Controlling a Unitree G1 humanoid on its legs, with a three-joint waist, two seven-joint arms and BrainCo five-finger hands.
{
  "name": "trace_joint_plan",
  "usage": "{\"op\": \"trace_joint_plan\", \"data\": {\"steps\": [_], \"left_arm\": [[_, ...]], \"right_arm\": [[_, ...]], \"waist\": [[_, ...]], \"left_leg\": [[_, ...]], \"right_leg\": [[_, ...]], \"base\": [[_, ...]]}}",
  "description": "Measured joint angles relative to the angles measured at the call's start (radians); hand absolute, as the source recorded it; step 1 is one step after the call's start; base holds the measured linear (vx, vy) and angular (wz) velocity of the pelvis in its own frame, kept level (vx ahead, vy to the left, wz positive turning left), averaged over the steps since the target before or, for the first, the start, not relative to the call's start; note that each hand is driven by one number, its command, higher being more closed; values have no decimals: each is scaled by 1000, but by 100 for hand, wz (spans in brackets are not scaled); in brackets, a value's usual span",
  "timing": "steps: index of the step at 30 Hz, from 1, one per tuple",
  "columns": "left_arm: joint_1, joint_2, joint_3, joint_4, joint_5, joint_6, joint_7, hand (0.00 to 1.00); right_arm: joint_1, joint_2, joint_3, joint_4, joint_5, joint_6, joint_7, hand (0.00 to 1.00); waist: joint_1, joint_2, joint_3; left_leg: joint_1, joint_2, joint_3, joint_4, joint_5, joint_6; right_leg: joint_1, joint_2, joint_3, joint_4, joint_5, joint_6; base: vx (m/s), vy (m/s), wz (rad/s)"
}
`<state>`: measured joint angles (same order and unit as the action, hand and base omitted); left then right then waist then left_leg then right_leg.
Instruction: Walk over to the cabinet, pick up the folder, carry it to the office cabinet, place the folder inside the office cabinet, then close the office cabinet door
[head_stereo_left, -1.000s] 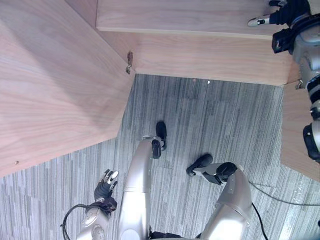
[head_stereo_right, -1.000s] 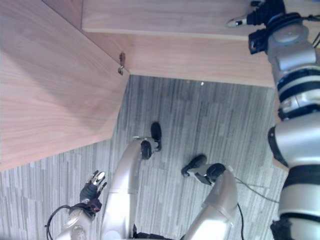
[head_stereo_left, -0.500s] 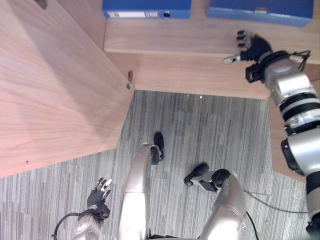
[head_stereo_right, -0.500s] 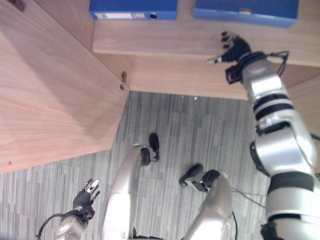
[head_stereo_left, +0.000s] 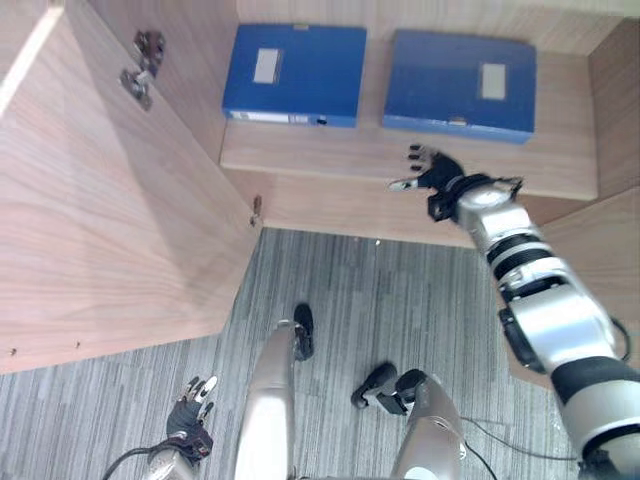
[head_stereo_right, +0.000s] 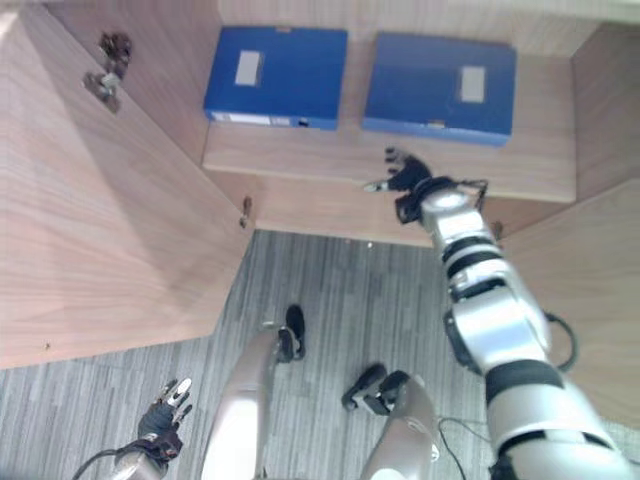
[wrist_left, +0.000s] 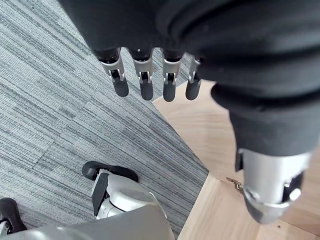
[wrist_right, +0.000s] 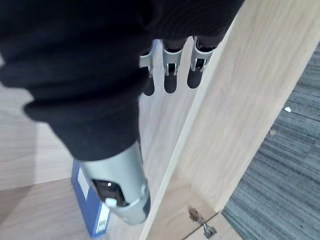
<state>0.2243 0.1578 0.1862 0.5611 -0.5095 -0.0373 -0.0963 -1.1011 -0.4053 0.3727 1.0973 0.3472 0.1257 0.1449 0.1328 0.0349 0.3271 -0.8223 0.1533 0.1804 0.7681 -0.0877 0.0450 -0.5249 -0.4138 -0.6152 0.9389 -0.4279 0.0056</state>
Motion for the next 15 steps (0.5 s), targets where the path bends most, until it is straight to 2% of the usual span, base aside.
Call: {"op": "trace_joint_plan", "data": {"steps": [4,6,8,11,14,15], "left_arm": [[-1,-18,-15,1,40,0,1,0],[-4,-32,-38,22,61,-1,1,0],[-18,-47,-61,71,92,-1,2,0],[-55,-60,-95,132,188,0,2,0],[-113,-81,-102,194,248,-1,2,0],[-140,-92,-108,222,273,-1,2,0]], "right_arm": [[166,165,-51,29,-42,-1,-13,0],[262,244,-75,48,-59,0,-25,0],[403,334,-101,48,-98,-2,-31,0],[581,421,-206,48,-211,-13,-42,0],[722,454,-302,46,-235,-20,-69,0],[782,458,-348,45,-243,-25,-80,0]], "waist": [[-10,-25,-29],[-11,-30,-61],[-24,-48,-116],[-32,-72,-174],[-44,-85,-206],[-57,-88,-214]], "left_leg": [[163,14,43,-131,23,-13],[240,27,63,-207,39,-22],[339,30,99,-341,83,-35],[455,28,156,-513,146,-58],[529,8,164,-635,204,-79],[564,-2,158,-684,225,-87]], "right_leg": [[134,58,-6,-158,57,16],[203,103,-10,-266,99,21],[277,156,-11,-416,162,27],[353,217,-7,-587,236,32],[403,241,-19,-666,263,40],[432,247,-36,-688,265,44]], "base": [[82,-62,-21],[117,-62,-34],[161,-58,-36],[146,-57,-38],[147,-53,-2],[132,-56,21]]}}
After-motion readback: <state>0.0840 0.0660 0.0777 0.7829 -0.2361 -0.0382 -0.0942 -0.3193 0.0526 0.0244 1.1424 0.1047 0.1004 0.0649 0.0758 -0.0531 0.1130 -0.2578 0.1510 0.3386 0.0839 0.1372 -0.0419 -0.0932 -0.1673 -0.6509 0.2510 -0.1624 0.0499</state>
